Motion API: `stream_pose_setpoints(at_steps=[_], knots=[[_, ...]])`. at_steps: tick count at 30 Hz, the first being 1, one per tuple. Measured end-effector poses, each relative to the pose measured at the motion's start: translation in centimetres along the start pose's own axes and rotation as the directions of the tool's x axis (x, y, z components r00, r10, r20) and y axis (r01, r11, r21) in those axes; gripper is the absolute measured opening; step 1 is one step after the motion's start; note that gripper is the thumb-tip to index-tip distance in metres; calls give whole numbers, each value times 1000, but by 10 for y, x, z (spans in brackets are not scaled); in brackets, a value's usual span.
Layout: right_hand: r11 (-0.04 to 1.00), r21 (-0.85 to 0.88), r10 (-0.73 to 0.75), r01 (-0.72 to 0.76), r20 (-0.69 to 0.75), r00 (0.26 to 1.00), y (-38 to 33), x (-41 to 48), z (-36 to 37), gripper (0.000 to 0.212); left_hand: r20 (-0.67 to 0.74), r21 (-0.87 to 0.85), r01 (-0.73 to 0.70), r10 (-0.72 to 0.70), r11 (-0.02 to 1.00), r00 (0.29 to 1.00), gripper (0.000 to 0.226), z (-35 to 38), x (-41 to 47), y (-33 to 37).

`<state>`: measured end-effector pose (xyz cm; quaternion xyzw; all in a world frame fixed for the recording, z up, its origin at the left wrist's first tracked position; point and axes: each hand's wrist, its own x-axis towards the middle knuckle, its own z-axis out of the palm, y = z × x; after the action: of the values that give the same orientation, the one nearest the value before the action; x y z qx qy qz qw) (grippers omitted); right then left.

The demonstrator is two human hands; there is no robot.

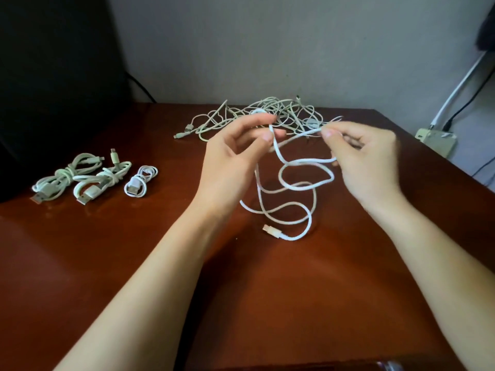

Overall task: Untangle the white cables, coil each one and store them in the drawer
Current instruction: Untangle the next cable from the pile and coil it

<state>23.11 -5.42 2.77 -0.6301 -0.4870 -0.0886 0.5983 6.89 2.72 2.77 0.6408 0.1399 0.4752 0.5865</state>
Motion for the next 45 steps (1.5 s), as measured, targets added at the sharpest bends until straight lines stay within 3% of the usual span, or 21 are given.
stream_pose_setpoints(at_steps=[4, 9, 14, 19, 24, 28, 33, 35, 39, 42, 45], knots=[[992, 124, -43, 15, 226, 973, -8, -3, 1, 28, 50, 106, -39, 34, 994, 998, 16, 0, 1, -1], [967, 254, -90, 4, 327, 941, -14, -4, 1, 32, 182, 224, -22, -19, 974, 983, 21, 3, -2, -2], [982, 183, -18, -57, 384, 923, -5, -4, 4, 22, 258, 329, -59, -30, 942, 966, 25, 3, -2, -3], [987, 110, 66, -121, 409, 910, -2, -7, 10, 12, 209, 338, -5, -70, 941, 975, 24, 2, 1, -7], [985, -21, 161, -172, 469, 868, 0, -8, 9, 21, 92, 185, 30, -47, 982, 995, 17, -2, 3, -5], [991, -84, 131, -103, 494, 859, -1, -9, 6, 23, 32, 18, 122, -123, 992, 992, 11, -7, 4, -8], [999, -10, 43, -47, 641, 766, -8, -9, 1, 19, -75, -55, 141, -145, 989, 987, 8, -8, 5, -7], [1000, 17, -7, -4, 589, 808, -9, -11, 4, 18, -122, -85, 141, -151, 986, 981, 4, -10, 5, -6], [992, 118, -77, 43, 305, 949, -14, -10, 2, 23, -116, -138, 132, -148, 982, 982, 4, -14, 9, -4], [992, 130, -8, -1, 70, 997, -13, -5, -2, 31, -76, -197, 141, -158, 970, 984, 5, -14, 11, -2], [990, 9, 141, -141, -38, 989, -4, 2, -5, 36, -17, -259, 146, -155, 955, 988, 15, -15, 12, -2]])
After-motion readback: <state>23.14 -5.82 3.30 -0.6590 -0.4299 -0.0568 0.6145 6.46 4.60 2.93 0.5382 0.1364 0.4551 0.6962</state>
